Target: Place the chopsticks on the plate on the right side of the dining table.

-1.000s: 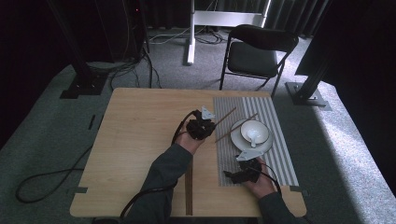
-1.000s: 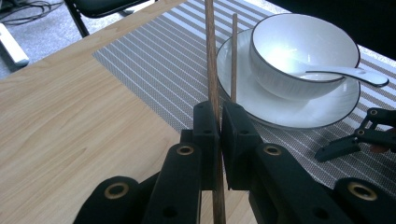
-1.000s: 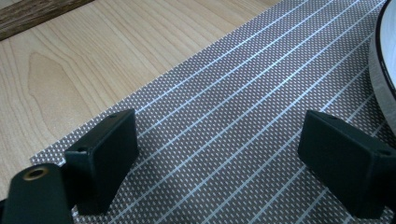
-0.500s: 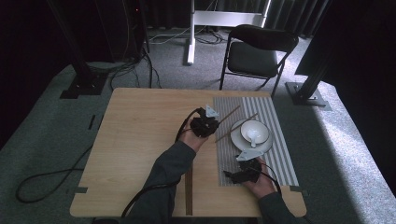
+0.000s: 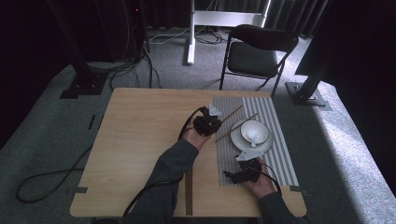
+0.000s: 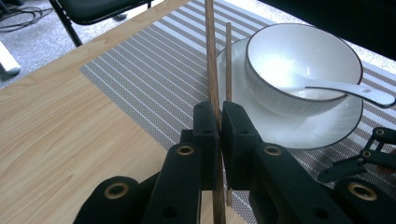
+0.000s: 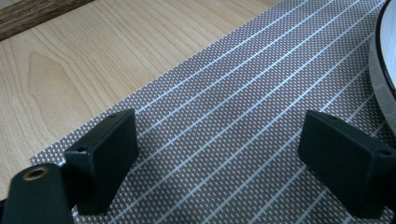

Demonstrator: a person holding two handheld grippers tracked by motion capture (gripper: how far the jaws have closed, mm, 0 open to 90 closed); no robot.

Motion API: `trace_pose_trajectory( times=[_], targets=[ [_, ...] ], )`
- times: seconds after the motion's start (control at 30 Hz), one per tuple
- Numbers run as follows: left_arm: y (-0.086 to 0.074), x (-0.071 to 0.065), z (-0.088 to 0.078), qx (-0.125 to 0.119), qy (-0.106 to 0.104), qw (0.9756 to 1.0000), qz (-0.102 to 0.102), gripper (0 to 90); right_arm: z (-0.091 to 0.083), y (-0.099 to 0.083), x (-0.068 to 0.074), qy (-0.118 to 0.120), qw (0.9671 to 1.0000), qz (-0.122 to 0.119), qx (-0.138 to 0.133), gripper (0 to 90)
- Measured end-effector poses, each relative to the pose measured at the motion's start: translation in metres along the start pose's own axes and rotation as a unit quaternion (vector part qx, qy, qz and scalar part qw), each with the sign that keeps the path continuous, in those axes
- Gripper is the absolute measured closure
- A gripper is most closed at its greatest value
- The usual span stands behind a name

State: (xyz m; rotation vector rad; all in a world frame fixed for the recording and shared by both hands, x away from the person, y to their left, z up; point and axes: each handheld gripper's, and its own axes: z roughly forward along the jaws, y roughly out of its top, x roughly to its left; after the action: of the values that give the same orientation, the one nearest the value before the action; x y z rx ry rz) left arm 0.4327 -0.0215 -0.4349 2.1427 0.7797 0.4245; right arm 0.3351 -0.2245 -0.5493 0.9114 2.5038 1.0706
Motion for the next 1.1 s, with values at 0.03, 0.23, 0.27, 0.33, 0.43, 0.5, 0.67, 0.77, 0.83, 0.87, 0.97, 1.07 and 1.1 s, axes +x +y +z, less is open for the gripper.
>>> trace_pose_trajectory(
  times=[0.03,0.23,0.27,0.33,0.43,0.5,0.67,0.77,0.83,0.87,0.97,1.07,1.1],
  targets=[
    [0.001,0.0,0.001,0.0,-0.001,1.0,0.0,84.7,0.0,0.0,0.0,0.0,1.0,0.0,0.0,11.1],
    [0.005,0.0,0.006,0.002,-0.001,1.0,0.006,84.7,0.0,0.0,0.0,0.0,1.0,0.0,0.0,11.1],
    [0.005,0.0,0.006,0.002,-0.001,1.0,0.006,84.7,0.0,0.0,0.0,0.0,1.0,0.0,0.0,11.1],
    [0.006,0.0,0.008,0.002,-0.002,1.0,0.005,84.7,0.0,0.0,0.0,0.0,1.0,0.0,0.0,11.1],
    [0.006,0.0,0.01,0.003,-0.005,1.0,0.006,84.7,0.0,0.0,0.0,0.0,1.0,0.0,0.0,11.1],
    [0.007,0.0,0.011,0.003,-0.006,1.0,0.005,84.8,0.0,0.0,0.0,0.0,1.0,0.0,0.0,11.1],
    [0.01,0.0,0.014,0.002,-0.009,0.9999,0.007,84.7,0.0,0.0,0.0,0.0,1.0,0.0,0.0,11.1],
    [0.011,0.001,0.015,0.002,-0.009,0.9999,0.008,84.7,0.0,0.0,0.0,0.0,1.0,0.0,0.0,11.1],
    [0.012,0.001,0.016,0.002,-0.008,0.9999,0.008,84.7,0.0,0.0,0.0,0.0,1.0,0.0,0.0,11.1],
    [0.013,0.001,0.016,0.002,-0.008,0.9999,0.008,84.7,0.0,0.0,0.0,0.0,1.0,0.0,0.0,11.1],
    [0.014,0.002,0.018,0.003,-0.008,0.9999,0.009,84.7,0.0,0.0,0.0,0.0,1.0,0.0,0.0,11.1],
    [0.014,0.002,0.019,0.001,-0.011,0.9999,0.006,84.8,0.0,0.0,0.0,0.0,1.0,0.0,0.0,11.1],
    [0.014,0.002,0.02,0.001,-0.012,0.9999,0.007,84.7,0.0,0.0,0.0,0.0,1.0,0.0,0.0,11.1]
  ],
)
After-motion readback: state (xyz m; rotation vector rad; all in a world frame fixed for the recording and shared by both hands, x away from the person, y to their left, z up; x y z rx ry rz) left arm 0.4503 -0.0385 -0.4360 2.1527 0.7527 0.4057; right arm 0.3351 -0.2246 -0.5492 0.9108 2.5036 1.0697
